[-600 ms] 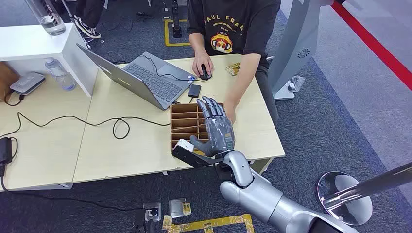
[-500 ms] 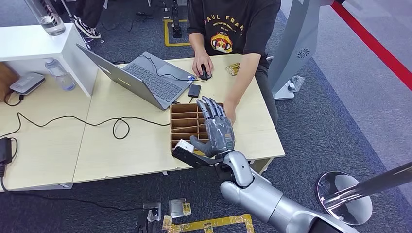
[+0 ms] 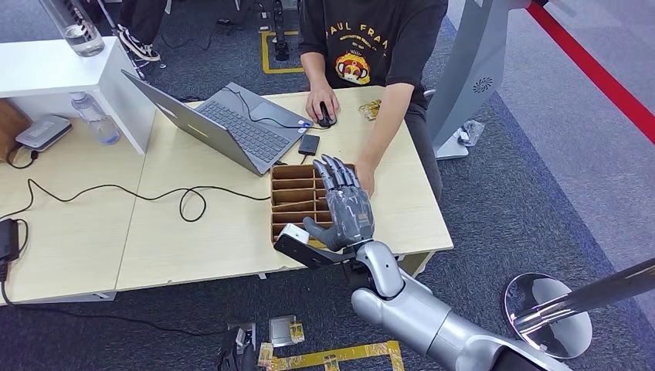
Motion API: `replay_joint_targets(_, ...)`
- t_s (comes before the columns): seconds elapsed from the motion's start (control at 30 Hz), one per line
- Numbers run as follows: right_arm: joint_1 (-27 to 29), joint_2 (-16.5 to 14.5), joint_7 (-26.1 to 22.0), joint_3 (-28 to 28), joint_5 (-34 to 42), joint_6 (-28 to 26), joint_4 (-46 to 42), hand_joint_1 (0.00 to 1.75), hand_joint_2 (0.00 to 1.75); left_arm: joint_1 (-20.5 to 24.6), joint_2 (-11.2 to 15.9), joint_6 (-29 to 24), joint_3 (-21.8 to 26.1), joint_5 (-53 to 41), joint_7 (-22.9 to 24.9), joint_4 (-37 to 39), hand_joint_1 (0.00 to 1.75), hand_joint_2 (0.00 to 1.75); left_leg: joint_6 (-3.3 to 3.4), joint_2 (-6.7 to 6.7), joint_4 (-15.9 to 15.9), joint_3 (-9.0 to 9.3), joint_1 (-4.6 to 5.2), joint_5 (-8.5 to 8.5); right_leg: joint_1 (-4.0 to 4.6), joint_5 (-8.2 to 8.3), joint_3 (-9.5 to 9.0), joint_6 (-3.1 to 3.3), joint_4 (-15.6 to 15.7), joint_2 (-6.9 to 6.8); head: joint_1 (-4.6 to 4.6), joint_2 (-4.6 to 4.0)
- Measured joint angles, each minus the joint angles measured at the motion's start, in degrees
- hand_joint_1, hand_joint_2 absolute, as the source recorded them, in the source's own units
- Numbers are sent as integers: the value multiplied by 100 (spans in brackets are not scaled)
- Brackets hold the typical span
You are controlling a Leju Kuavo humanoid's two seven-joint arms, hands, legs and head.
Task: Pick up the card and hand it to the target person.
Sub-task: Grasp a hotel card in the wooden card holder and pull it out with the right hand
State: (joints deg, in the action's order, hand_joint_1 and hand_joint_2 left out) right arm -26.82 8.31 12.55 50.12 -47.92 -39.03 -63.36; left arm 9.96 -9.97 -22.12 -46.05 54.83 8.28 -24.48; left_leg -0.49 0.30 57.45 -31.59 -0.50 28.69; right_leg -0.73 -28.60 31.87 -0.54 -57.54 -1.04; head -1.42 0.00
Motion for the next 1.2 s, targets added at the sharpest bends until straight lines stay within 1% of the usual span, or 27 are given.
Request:
replay_joint_targets(0.17,15,8,9,0,-5,6,4,11,175,30,-1,-322,-41,72,-276,0,0,0,0,0,0,0,0,0,0,0,0,0,0,0,1,0)
replay_joint_targets(0.3,17,11,8,-1,3,14,4,10,175,41,-4,-660,-81,0,-773,0,0,0,0,0,0,0,0,0,0,0,0,0,0,0,0,0)
replay_joint_targets(0.33,17,11,5,-1,14,15,4,9,175,44,-5,-808,-100,-125,-1017,0,0,0,0,0,0,0,0,0,0,0,0,0,0,0,0,0)
replay_joint_targets(0.37,17,13,-7,-3,33,16,4,9,175,52,-12,-1008,-138,-369,-1358,3,0,0,0,0,0,0,0,0,0,0,1,0,0,0,0,0)
replay_joint_targets(0.43,17,17,-61,-7,95,11,4,9,175,107,-32,-1449,-276,-1199,-2219,45,0,0,0,-1,0,-1,0,0,0,0,0,0,0,-2,0,0)
replay_joint_targets(0.5,14,23,-168,-11,183,-4,5,9,175,244,-60,-1680,-431,-2321,-3092,210,0,0,0,-3,0,-3,0,-1,0,0,-1,0,0,-6,-1,0)
replay_joint_targets(0.53,10,25,-232,-12,231,-13,7,9,175,334,-71,-1706,-481,-2966,-3415,337,0,0,0,-3,0,-4,0,-1,0,1,-3,0,-1,-7,-1,0)
replay_joint_targets(0.57,6,26,-296,-13,283,-21,10,9,175,399,-66,-1716,-499,-3723,-3591,447,0,0,0,-2,0,-3,0,0,0,1,-5,0,-1,-5,-2,0)
replay_joint_targets(0.6,2,27,-353,-14,326,-28,15,9,175,412,-41,-1721,-479,-4648,-3535,496,0,0,-1,0,0,1,0,1,0,1,-7,0,-2,-1,0,0)
replay_joint_targets(0.67,-2,32,-428,-16,392,-34,29,9,175,253,46,-1731,-356,-6983,-2832,352,0,0,-4,4,0,5,1,3,-1,1,-5,0,-2,7,4,0)
replay_joint_targets(0.73,-7,39,-469,-19,418,-35,51,8,175,45,125,-1741,-252,-9770,-2093,84,0,0,-5,0,0,-3,1,4,-1,0,3,0,-1,2,6,0)
replay_joint_targets(0.8,-26,38,-499,-20,424,-32,74,7,175,1,209,-1748,-256,-12173,-1724,-147,0,0,-5,-5,0,-11,1,3,-1,-1,6,0,-1,-8,4,0)
replay_joint_targets(0.83,-40,37,-514,-20,428,-28,84,7,175,22,260,-1748,-284,-12992,-1580,-248,0,0,-5,-4,0,-10,0,4,-1,-1,5,0,-1,-8,3,0)
replay_joint_targets(0.9,-65,34,-550,-21,446,-21,102,7,175,83,365,-1748,-401,-13873,-1235,-392,0,0,-5,0,0,-6,0,4,-1,-1,4,0,-1,1,5,0)
replay_joint_targets(0.97,-87,32,-594,-22,471,-16,121,6,175,220,459,-1744,-673,-14276,-841,-465,0,0,-3,-2,0,-4,0,1,-1,-1,3,0,-1,-3,6,0)
replay_joint_targets(1.03,-115,17,-636,-25,498,-14,139,5,175,435,526,-1715,-1087,-14421,-502,-496,0,0,-2,-7,0,-4,0,-2,-1,0,-1,1,-2,-13,5,0)
replay_joint_targets(1.1,-135,-8,-684,-31,511,-14,156,5,175,629,568,-1651,-1530,-14451,-273,-521,0,0,-3,-7,0,-2,0,-4,-1,2,-3,2,-3,-12,5,0)
replay_joint_targets(1.2,-153,-47,-760,-38,518,-14,188,5,175,881,616,-1526,-2162,-14470,-166,-556,0,0,-3,-6,0,-2,1,-4,-1,3,-3,3,-4,-9,4,0)
